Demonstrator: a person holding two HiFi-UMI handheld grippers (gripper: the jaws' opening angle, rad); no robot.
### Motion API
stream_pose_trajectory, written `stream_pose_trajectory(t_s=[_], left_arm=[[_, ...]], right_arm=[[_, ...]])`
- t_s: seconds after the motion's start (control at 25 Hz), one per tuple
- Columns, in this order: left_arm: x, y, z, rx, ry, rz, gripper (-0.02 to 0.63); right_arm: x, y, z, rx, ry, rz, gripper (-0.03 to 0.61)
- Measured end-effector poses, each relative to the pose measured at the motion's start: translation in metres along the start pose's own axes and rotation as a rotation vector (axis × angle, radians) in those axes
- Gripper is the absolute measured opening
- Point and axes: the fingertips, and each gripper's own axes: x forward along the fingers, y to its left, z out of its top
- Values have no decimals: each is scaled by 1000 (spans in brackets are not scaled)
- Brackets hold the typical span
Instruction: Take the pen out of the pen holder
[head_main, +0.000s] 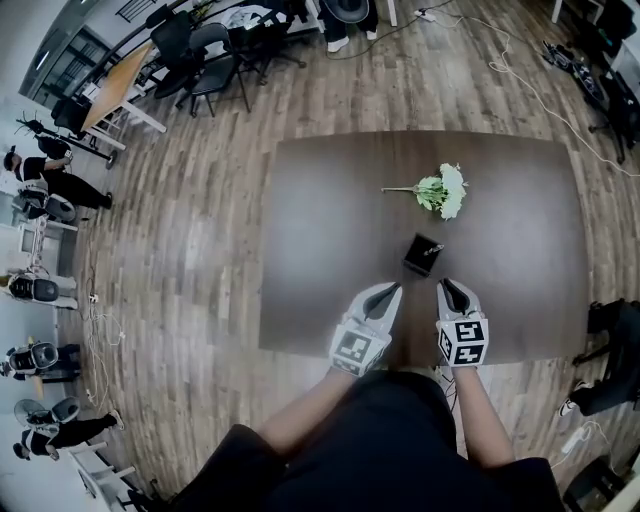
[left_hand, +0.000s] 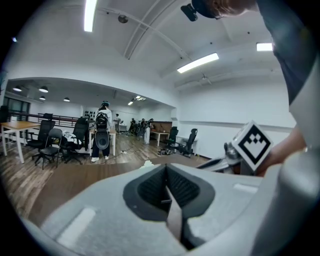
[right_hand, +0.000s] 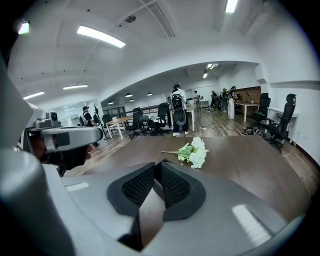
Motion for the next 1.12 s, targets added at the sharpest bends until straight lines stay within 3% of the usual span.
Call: stream_pose_trajectory(t_s=[0.52,0.76,1.12], left_arm=[[31,29,-13,-64,-2,36,3],[29,42,-14,-82,-15,51,3],[20,69,-29,-105,7,101,3]], right_arm=[[97,-50,-18,-13,149,7,149],[127,-57,-27,-46,186,-19,141],[144,-60,-31,-92,205,-48,64]])
